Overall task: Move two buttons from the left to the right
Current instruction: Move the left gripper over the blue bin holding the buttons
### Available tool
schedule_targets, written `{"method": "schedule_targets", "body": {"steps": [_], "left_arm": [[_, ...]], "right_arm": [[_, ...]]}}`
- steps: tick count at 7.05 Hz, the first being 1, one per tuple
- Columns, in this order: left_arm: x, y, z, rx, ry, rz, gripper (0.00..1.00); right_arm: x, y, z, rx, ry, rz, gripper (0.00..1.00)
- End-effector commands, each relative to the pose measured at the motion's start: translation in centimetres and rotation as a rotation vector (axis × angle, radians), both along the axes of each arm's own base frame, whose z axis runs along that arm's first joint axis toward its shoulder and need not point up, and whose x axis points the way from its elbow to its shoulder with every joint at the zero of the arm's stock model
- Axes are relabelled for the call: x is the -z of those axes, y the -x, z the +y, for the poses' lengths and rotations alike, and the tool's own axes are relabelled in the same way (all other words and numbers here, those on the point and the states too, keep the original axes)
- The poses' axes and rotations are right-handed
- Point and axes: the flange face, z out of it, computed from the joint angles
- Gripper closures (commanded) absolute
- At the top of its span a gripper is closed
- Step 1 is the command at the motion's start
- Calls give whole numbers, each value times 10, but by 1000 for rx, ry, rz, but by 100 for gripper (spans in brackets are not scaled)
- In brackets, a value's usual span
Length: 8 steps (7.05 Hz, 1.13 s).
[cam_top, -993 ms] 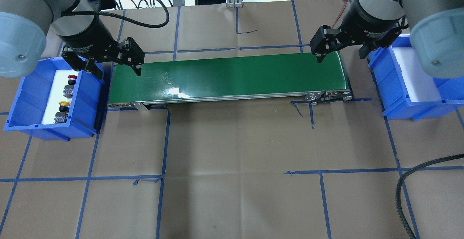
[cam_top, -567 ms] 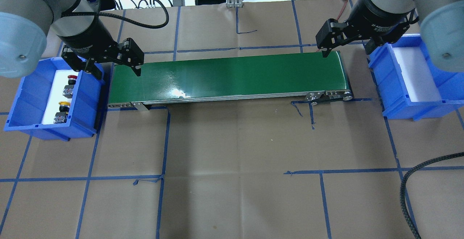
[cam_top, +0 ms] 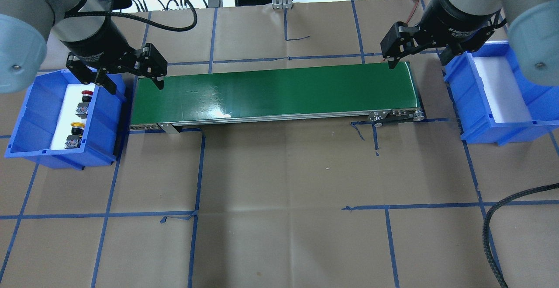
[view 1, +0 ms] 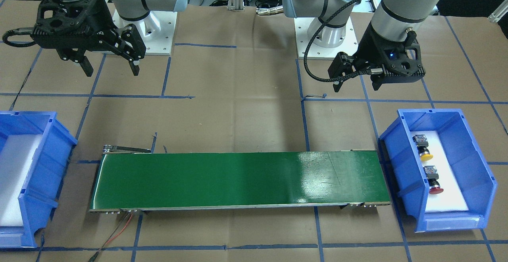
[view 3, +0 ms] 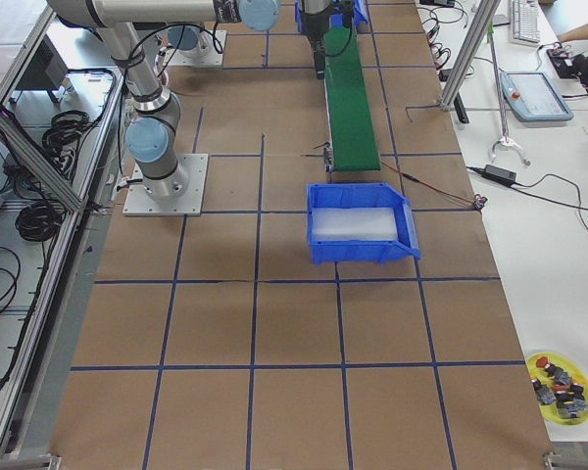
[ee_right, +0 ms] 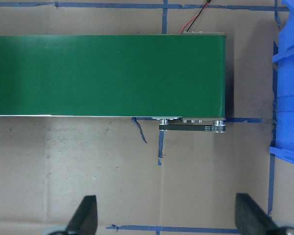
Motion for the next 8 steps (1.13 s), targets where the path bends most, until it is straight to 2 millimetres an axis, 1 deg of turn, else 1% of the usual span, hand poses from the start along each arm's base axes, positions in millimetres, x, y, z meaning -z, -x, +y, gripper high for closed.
{"method": "schedule_targets", "body": {"steps": [1, 2, 3, 4, 5, 6, 7, 8], "left_arm": [[-6, -57, -5, 29, 11, -7, 0], [-7, -105, -6, 46, 11, -9, 0], [-3, -146, -3, 79, 3, -7, 0], [5, -190, 2, 83, -12, -2, 0], [13, -239, 9, 88, -15, 1, 0], [26, -268, 14, 50, -9, 1, 0], [42, -292, 7, 60, -11, 2, 0], [56, -302, -2, 58, 0, -2, 0]], "right_arm": [[0, 0, 1, 1, 0, 0, 0], [1, -1, 1, 3, -3, -1, 0], [-1, -1, 2, 4, -3, -1, 0], [-1, -1, 6, 3, -4, 1, 0], [-2, -2, 6, 1, -4, -3, 0], [2, -7, 2, -11, -10, -36, 0], [3, -7, 2, -15, -11, -38, 0], [3, -7, 2, -15, -14, -39, 0]]}}
